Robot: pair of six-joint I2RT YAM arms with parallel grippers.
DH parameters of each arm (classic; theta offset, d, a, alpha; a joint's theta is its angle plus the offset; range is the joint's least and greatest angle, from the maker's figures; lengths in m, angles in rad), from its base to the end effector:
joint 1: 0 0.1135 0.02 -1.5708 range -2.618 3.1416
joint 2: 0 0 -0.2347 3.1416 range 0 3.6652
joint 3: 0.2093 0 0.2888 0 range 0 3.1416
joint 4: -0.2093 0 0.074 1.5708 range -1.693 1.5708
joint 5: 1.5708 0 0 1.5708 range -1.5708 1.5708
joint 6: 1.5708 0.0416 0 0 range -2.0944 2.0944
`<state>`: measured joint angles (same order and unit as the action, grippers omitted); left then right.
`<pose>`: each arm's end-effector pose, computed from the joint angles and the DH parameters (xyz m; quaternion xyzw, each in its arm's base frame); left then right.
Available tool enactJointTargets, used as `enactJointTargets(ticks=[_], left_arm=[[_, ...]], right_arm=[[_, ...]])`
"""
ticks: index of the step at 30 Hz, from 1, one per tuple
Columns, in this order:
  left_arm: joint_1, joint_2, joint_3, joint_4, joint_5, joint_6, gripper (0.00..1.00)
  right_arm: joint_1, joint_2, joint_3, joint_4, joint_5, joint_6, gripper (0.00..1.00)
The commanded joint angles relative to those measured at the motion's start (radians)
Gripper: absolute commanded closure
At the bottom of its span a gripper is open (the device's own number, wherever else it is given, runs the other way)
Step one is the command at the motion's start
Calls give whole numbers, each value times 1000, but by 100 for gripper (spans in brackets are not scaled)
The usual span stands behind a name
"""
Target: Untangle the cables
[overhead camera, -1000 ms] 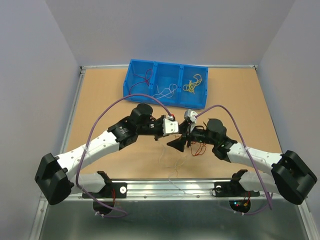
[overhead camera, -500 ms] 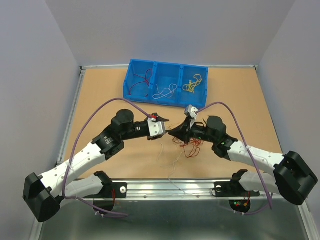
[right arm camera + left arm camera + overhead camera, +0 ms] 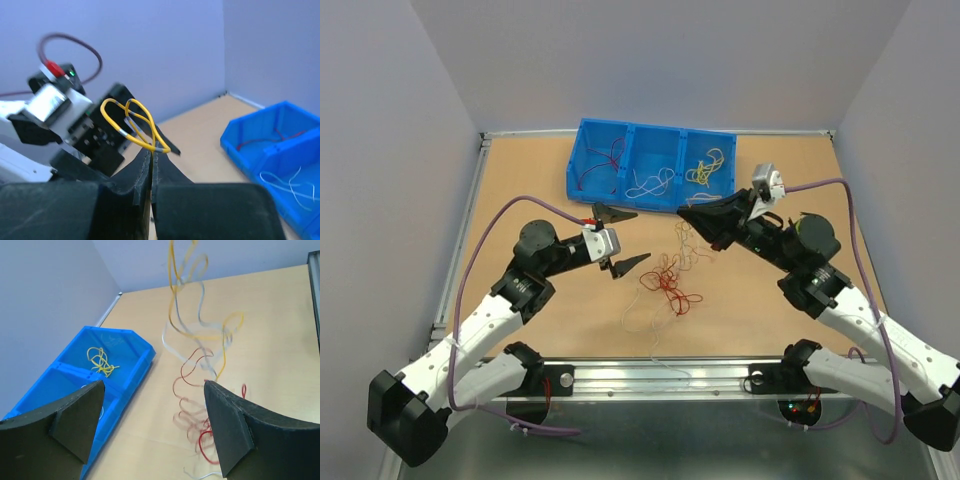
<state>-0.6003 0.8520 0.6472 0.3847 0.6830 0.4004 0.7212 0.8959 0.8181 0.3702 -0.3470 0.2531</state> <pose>0.1987 -0.1679 0.3104 0.5152 0.4064 -0.2857 0.6984 0.1919 0.1876 0.3672 -0.2710 0.5394 0.4611 0.6504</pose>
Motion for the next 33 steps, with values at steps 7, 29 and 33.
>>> enactJointTargets(ticks=[7, 29, 33], left_arm=[[2, 101, -17, 71, 125, 63, 6], [-4, 217, -6, 77, 161, 87, 2], [-4, 188, -37, 157, 83, 51, 1]], right_arm=[[6, 37, 193, 9, 51, 101, 99], [6, 103, 268, 93, 89, 186, 99], [6, 101, 276, 93, 77, 190, 99]])
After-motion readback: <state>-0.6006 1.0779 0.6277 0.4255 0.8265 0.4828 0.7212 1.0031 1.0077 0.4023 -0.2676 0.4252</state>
